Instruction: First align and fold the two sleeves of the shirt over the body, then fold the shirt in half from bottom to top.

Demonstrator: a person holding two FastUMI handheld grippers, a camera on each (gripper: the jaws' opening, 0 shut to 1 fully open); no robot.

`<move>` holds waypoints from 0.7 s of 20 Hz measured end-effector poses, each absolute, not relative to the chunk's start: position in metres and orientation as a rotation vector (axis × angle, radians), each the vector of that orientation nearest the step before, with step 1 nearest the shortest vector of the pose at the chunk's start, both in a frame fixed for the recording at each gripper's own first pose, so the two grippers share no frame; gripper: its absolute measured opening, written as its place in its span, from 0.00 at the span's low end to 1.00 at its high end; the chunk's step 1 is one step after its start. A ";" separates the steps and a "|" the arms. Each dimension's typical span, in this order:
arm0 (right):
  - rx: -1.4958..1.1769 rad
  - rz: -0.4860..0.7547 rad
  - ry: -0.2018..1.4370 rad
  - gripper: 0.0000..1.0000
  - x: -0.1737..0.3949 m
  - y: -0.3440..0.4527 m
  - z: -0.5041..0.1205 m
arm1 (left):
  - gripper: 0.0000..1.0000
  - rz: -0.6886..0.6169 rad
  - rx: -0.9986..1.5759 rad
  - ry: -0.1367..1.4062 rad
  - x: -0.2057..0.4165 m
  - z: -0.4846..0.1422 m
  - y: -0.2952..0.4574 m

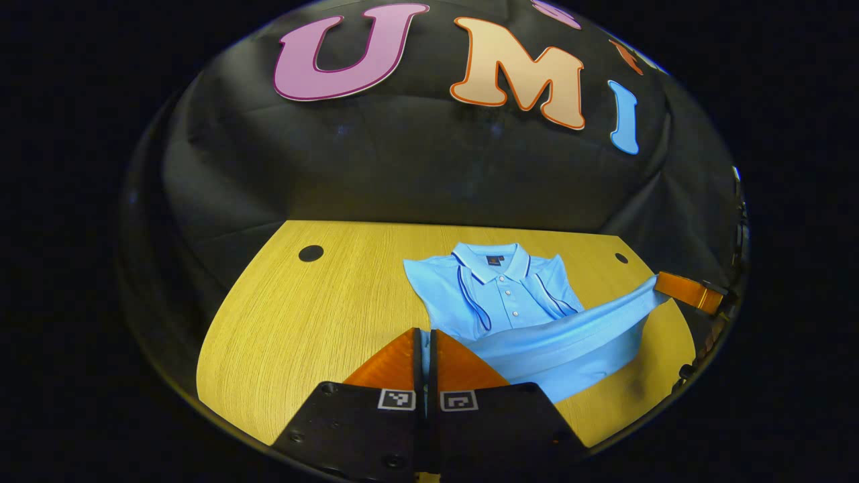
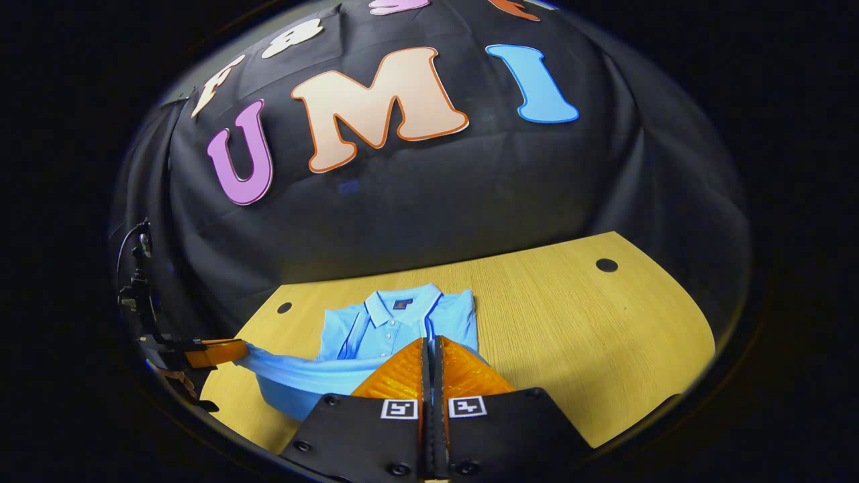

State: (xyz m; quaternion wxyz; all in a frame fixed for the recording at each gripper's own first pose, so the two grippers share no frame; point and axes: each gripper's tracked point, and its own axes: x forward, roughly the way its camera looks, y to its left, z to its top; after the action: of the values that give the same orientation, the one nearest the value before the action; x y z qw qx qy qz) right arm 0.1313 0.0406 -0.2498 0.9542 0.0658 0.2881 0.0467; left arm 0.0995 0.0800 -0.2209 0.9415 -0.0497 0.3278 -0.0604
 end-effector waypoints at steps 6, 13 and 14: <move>0.097 0.068 0.569 0.02 0.196 0.033 -0.272 | 0.00 -0.114 -0.158 0.635 0.177 -0.230 0.080; 0.087 -0.018 0.597 0.02 0.265 0.027 -0.337 | 0.00 -0.136 -0.123 0.633 0.254 -0.270 0.065; 0.094 -0.044 0.612 0.02 0.271 0.025 -0.351 | 0.00 -0.140 -0.135 0.625 0.261 -0.279 0.062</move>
State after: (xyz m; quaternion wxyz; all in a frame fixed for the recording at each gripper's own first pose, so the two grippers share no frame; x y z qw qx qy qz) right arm 0.2713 0.0252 -0.3507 0.9522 0.0464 0.3010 -0.0217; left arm 0.2608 0.0622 -0.2791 0.9469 -0.0664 0.3070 -0.0689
